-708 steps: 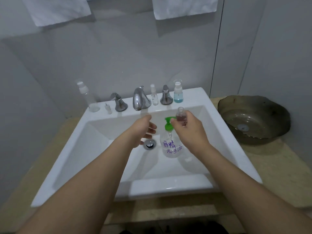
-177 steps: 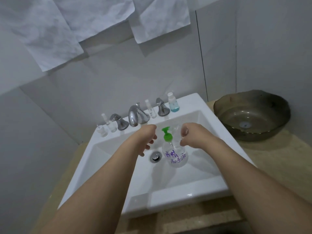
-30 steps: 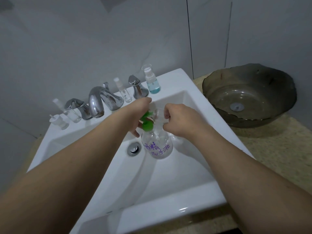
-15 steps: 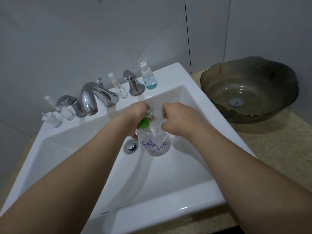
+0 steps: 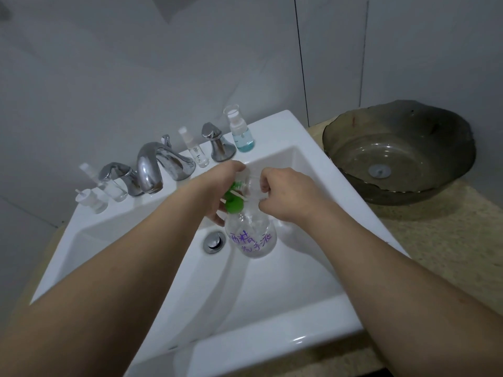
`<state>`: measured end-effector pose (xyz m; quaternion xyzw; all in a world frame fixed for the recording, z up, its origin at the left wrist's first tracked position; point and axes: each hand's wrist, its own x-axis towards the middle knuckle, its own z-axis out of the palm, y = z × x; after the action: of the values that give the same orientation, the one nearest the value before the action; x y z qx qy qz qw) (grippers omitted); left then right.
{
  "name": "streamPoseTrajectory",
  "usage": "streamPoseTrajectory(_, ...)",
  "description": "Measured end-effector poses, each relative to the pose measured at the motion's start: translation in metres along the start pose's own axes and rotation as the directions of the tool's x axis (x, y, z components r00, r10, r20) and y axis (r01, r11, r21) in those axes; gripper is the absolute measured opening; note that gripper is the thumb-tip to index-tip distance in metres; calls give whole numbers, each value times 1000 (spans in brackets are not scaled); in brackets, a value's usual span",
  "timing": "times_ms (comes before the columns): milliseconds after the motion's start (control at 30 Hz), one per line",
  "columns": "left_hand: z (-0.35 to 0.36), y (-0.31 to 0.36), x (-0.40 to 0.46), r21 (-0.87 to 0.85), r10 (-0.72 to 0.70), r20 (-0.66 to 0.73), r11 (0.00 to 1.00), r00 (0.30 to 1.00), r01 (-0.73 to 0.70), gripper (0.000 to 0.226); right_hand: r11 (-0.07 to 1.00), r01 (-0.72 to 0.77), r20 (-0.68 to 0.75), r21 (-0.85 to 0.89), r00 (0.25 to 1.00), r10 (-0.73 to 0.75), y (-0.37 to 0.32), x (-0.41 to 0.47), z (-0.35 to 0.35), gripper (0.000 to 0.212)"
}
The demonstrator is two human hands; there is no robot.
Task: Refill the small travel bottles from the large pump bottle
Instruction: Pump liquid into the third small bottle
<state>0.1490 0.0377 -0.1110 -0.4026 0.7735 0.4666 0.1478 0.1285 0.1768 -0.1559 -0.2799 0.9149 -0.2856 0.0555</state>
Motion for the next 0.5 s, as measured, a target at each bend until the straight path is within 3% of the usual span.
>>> streamPoseTrajectory(167,-1,2,-1,40,-10,-20,999,1000,11,51,1000,18,-20,-6,1000,-18,1,-1,-1,21)
streamPoseTrajectory(500,8,-9,8,-39,-4,11,999,1000,5,30,1000,-2,36,-22,999,3,3,1,3,20)
